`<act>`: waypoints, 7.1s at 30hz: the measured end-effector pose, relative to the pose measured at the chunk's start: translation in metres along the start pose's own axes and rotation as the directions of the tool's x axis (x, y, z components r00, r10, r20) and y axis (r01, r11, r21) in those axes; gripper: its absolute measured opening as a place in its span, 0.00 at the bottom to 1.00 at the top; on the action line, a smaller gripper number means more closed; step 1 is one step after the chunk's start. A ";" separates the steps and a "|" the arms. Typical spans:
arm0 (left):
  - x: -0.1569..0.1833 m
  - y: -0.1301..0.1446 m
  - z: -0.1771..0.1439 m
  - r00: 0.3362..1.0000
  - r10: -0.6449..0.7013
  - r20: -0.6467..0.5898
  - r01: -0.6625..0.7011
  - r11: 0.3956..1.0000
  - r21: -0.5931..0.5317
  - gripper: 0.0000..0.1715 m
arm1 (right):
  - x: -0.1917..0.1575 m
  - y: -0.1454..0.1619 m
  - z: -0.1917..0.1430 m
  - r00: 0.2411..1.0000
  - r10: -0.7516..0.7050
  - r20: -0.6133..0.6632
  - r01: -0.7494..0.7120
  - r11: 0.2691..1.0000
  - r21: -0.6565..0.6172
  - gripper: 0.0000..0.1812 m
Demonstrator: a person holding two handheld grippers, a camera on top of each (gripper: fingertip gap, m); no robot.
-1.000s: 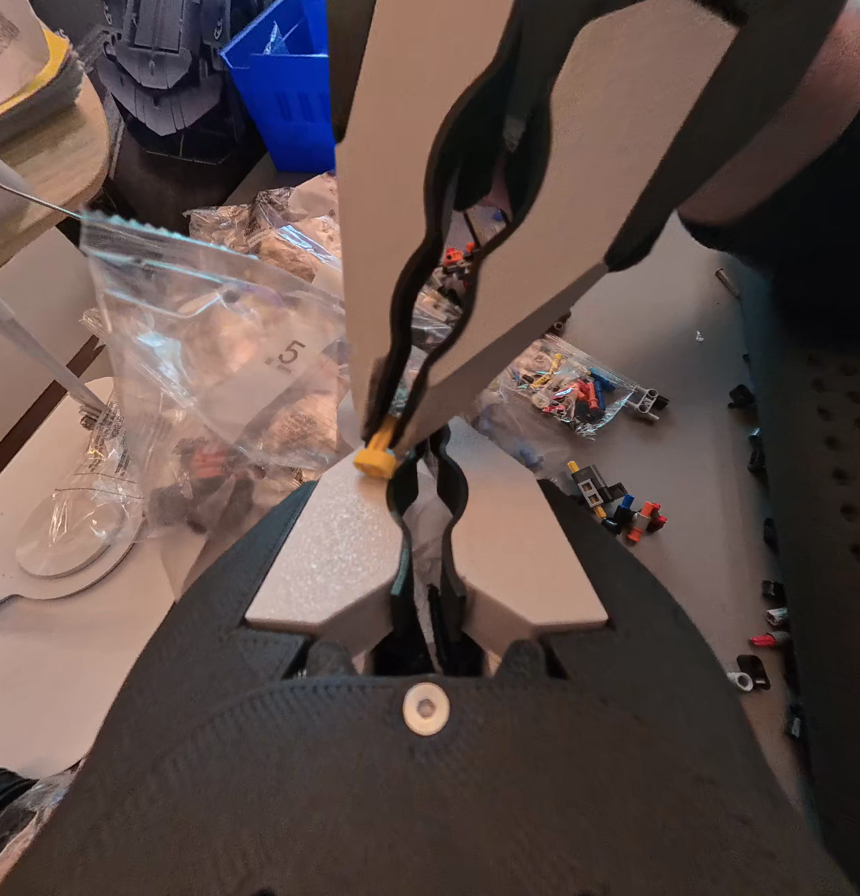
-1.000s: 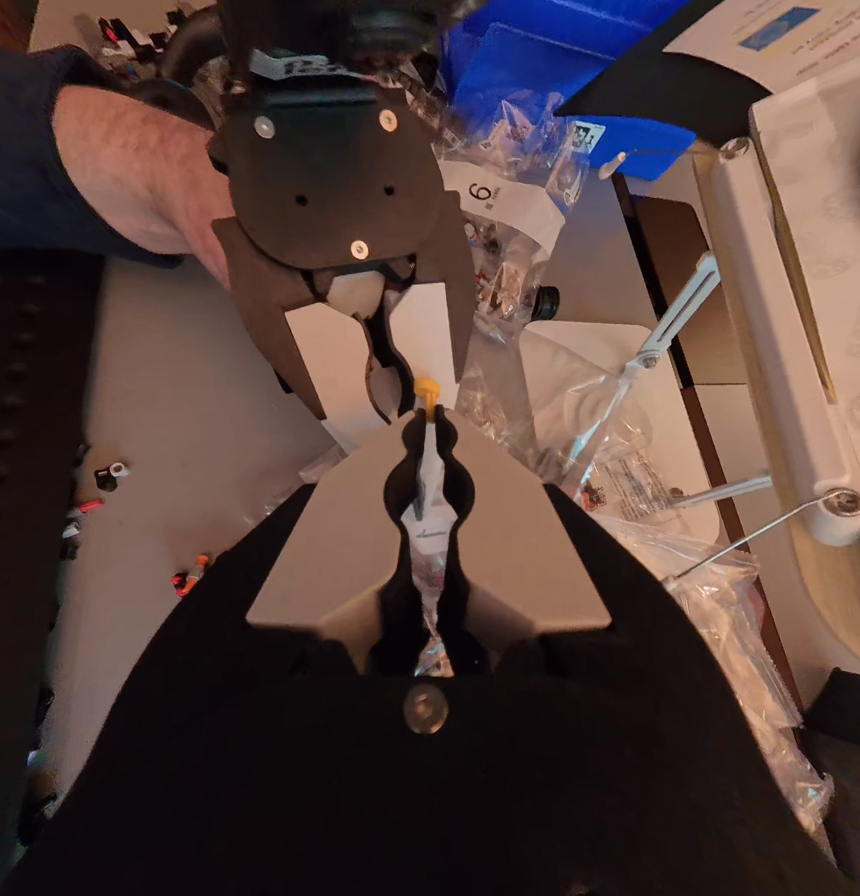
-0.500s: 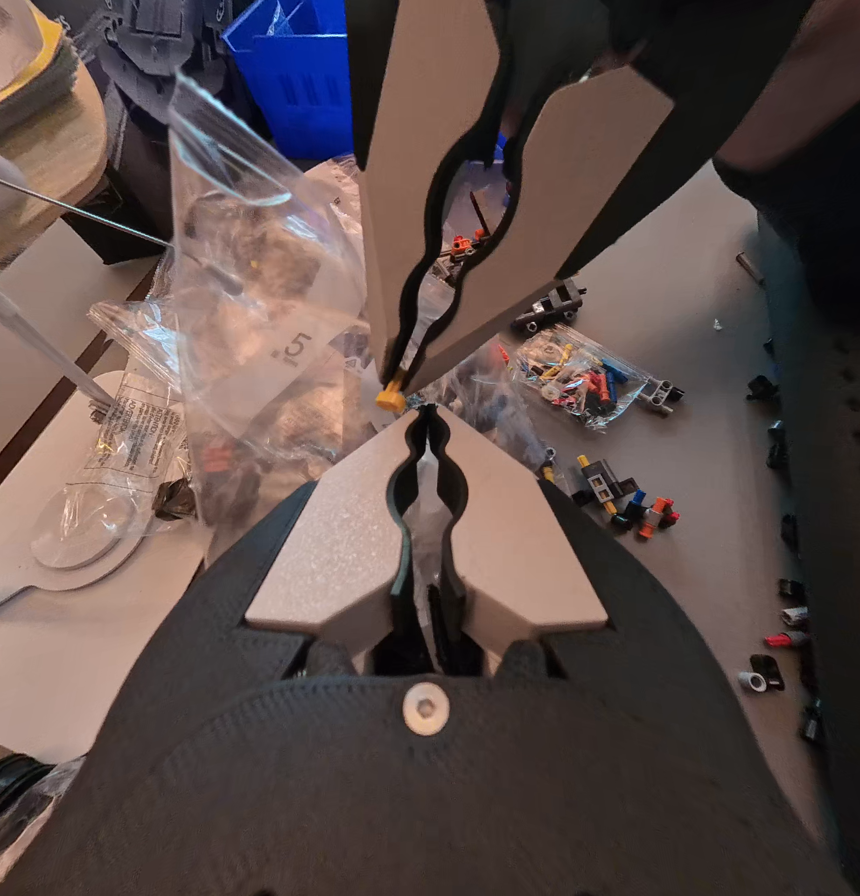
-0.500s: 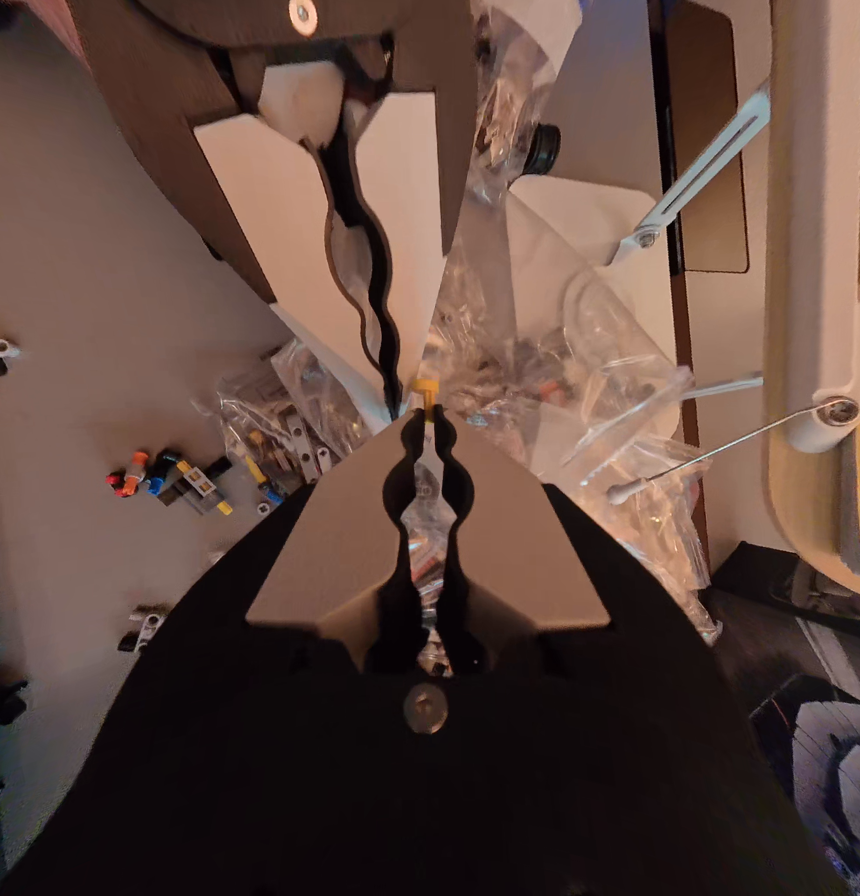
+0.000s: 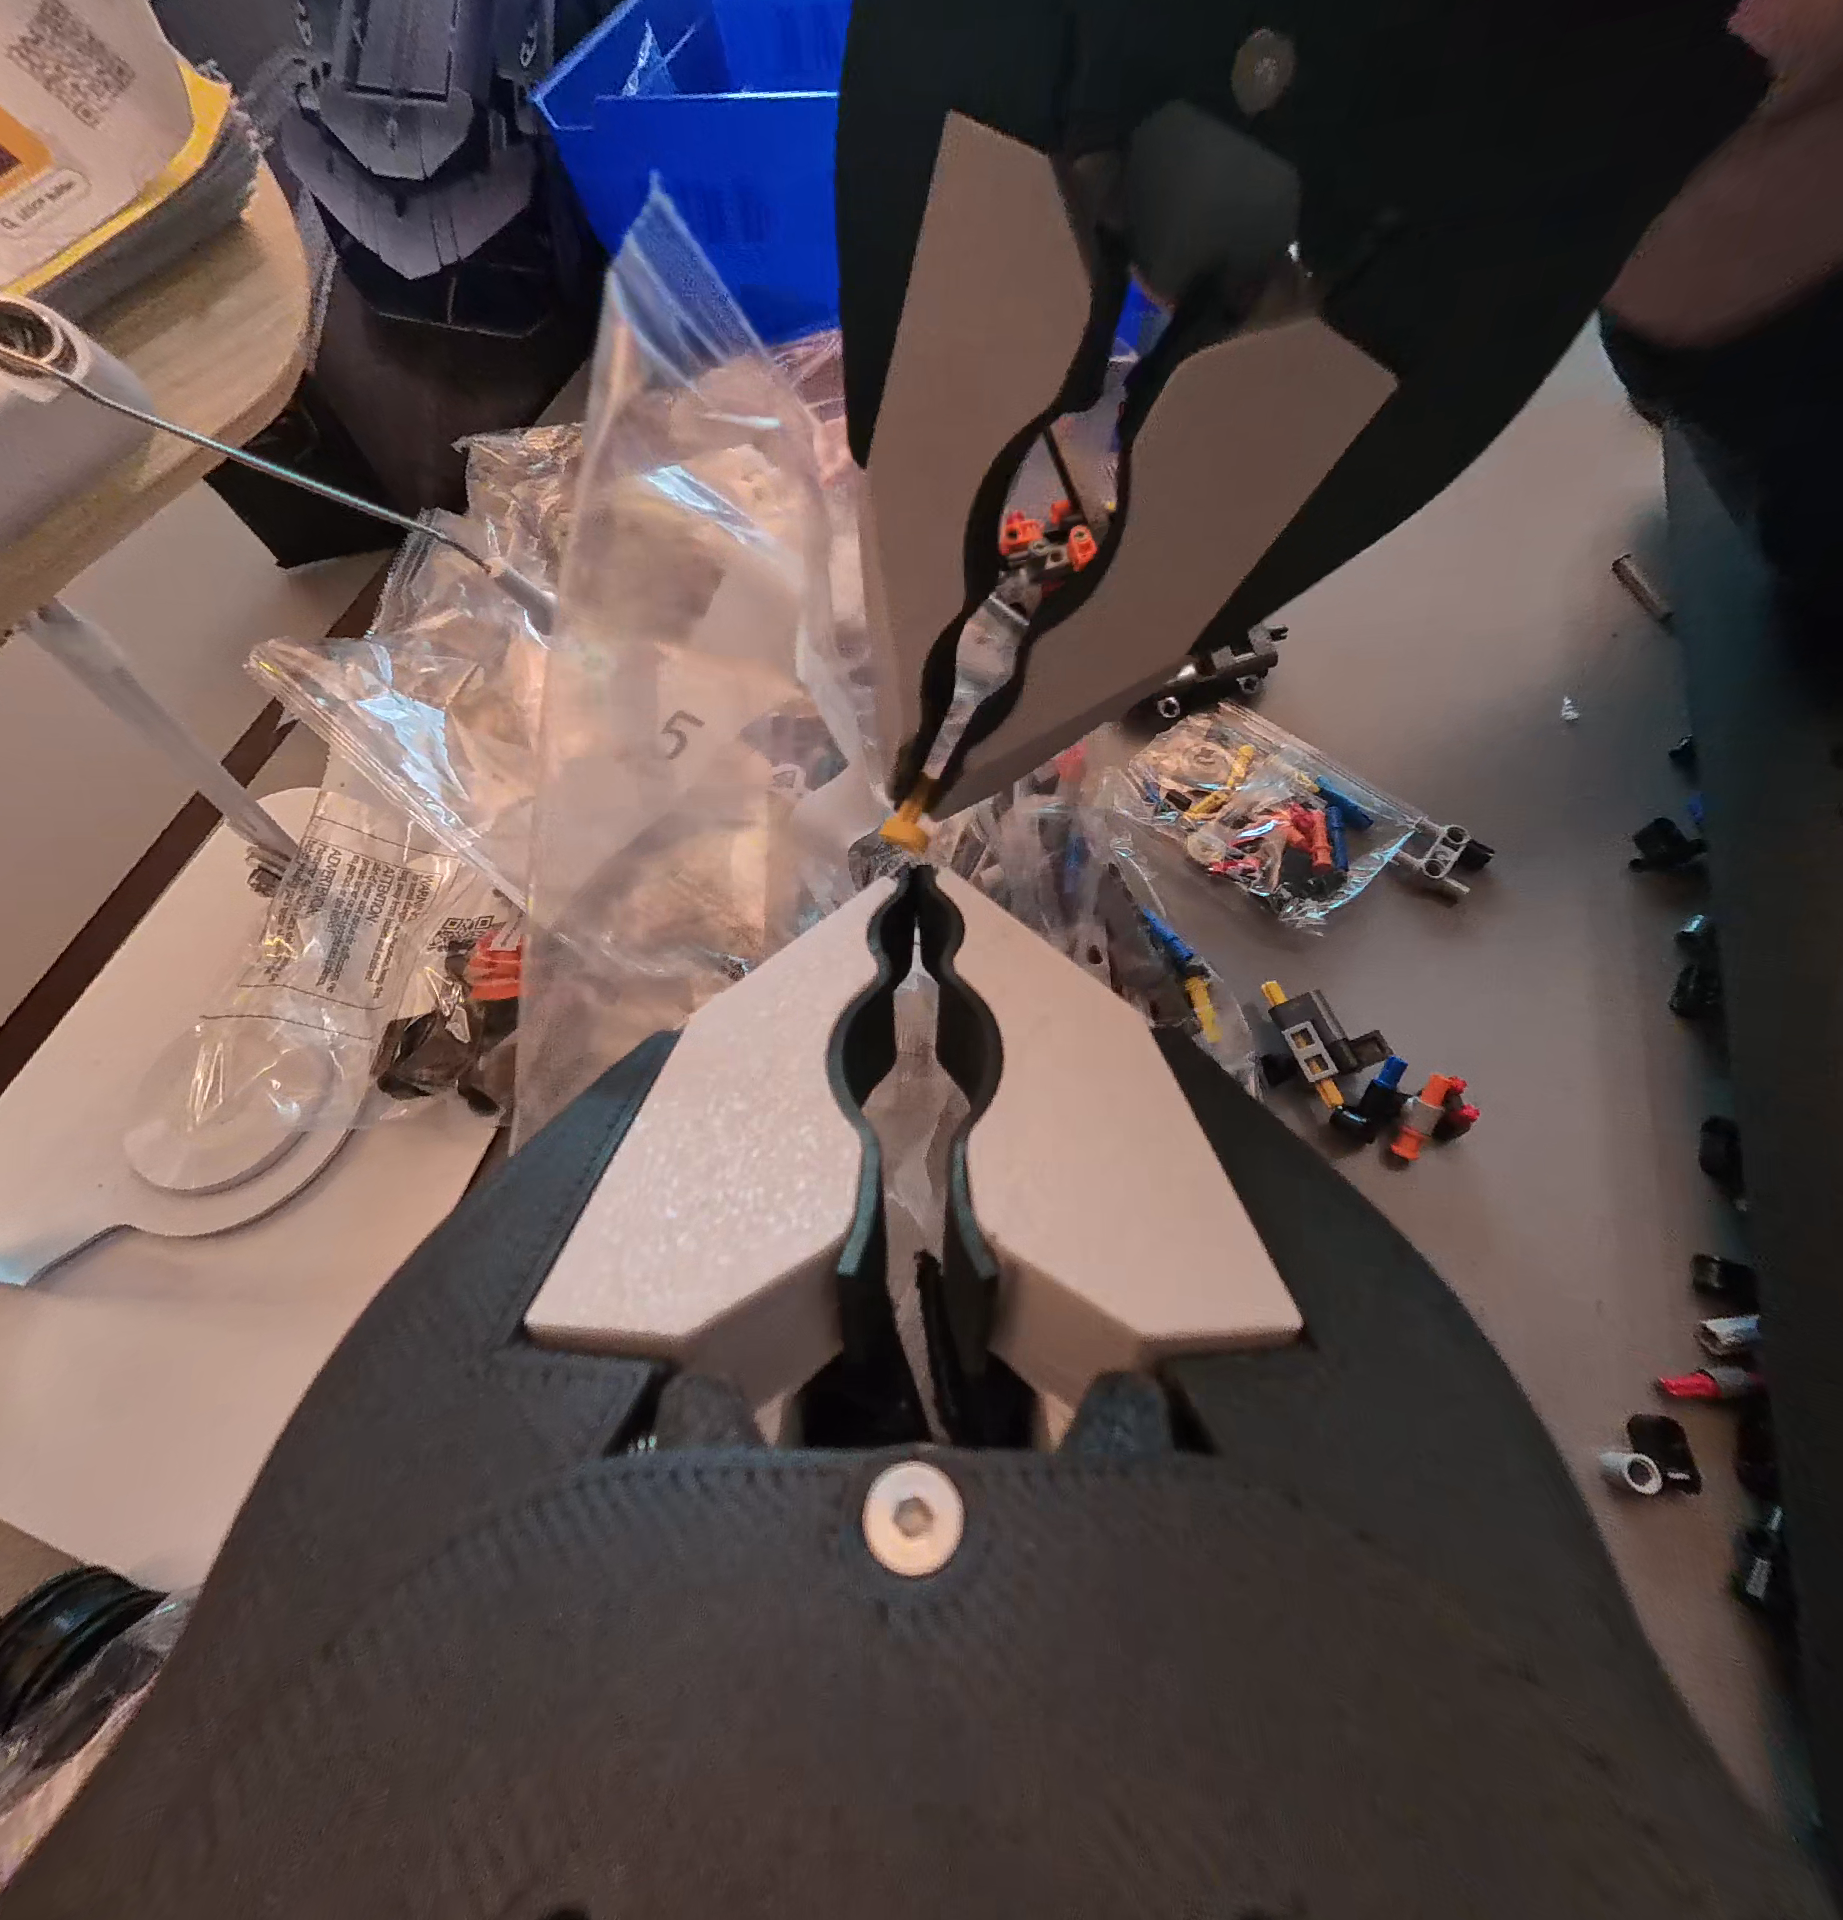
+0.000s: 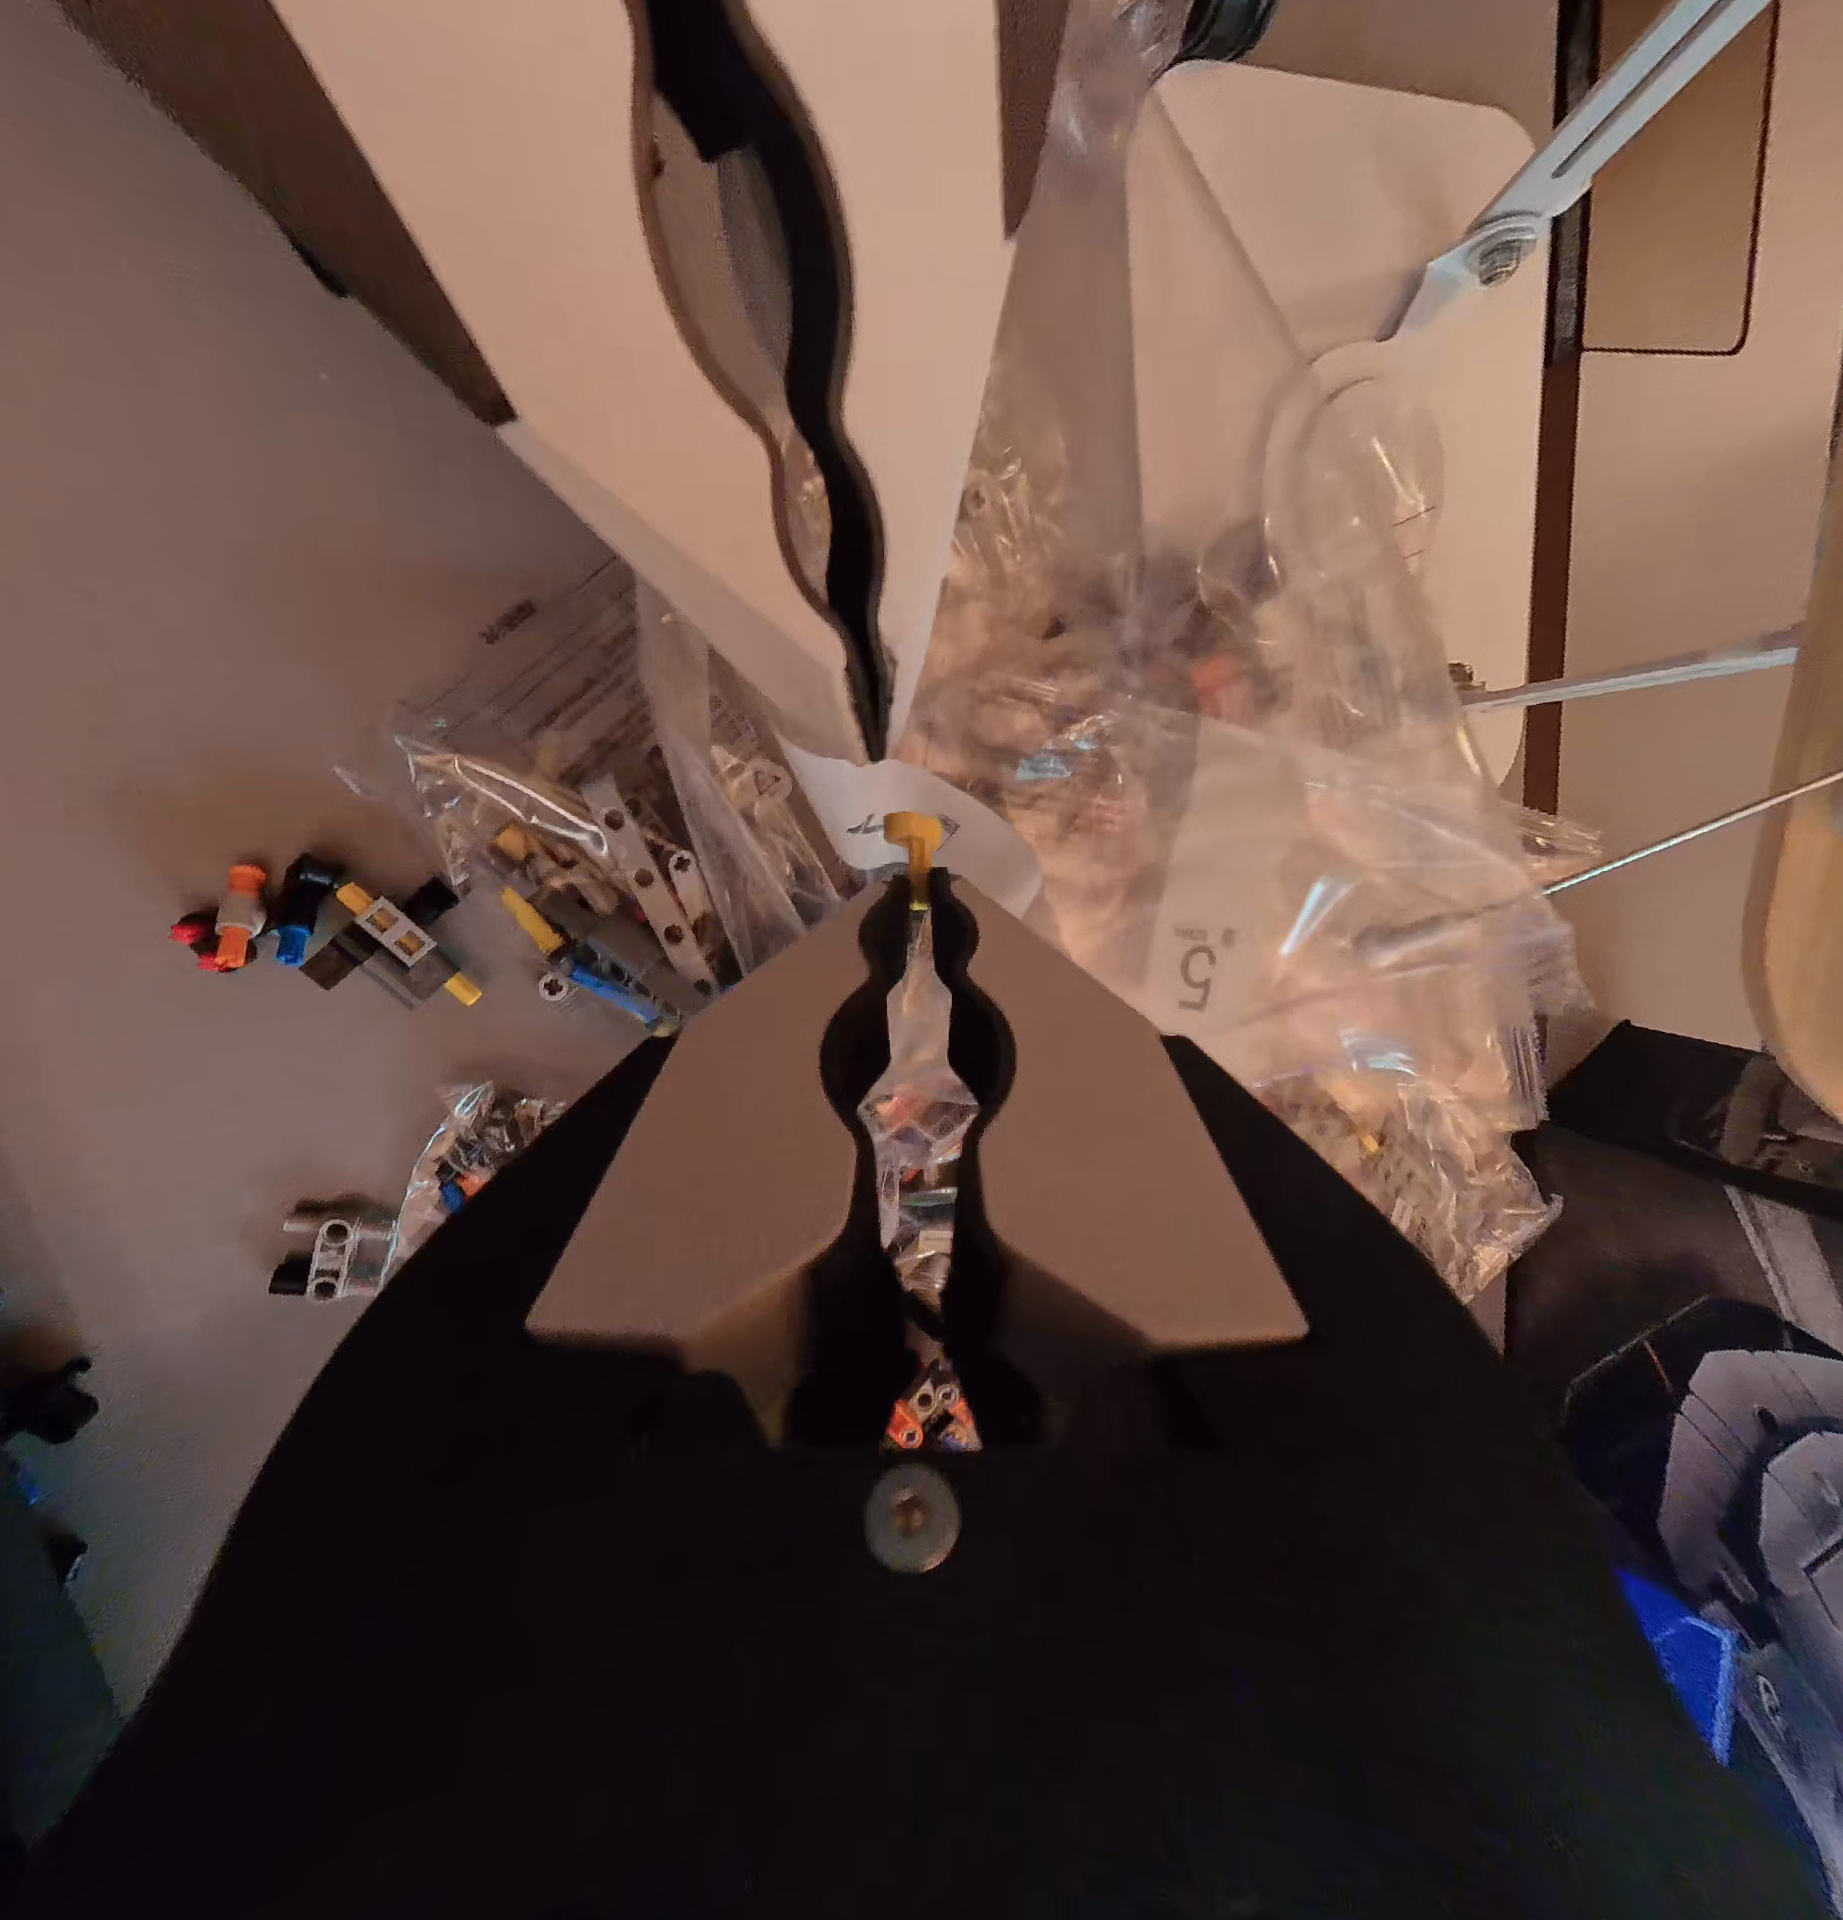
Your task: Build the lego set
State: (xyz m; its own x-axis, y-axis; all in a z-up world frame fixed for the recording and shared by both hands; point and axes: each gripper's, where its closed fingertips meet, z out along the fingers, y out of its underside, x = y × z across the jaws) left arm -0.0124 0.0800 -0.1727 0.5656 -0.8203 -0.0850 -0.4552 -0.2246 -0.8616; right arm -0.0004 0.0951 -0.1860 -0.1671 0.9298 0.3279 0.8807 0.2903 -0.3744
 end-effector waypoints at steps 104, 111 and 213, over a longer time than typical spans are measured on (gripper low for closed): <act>-0.066 0.048 -0.018 0.944 -0.307 0.119 0.311 0.950 -0.013 0.00 | 0.066 0.017 -0.012 0.886 0.435 0.159 -0.463 0.821 0.334 0.10; -0.076 0.007 -0.047 0.941 -0.066 0.333 0.049 0.997 0.060 0.00 | 0.070 0.023 -0.013 0.876 0.455 0.160 -0.482 0.812 0.329 0.18; -0.011 -0.031 -0.016 0.905 0.335 0.263 -0.366 0.927 0.078 0.00 | 0.030 -0.017 -0.091 0.977 0.179 -0.120 -0.087 0.838 0.538 0.02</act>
State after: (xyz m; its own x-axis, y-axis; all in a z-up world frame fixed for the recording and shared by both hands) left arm -0.0155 0.0877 -0.1372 0.5403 -0.6790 -0.4969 -0.5755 0.1326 -0.8070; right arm 0.0201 0.0972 -0.0908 0.0475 0.9326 0.3577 0.5144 0.2841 -0.8091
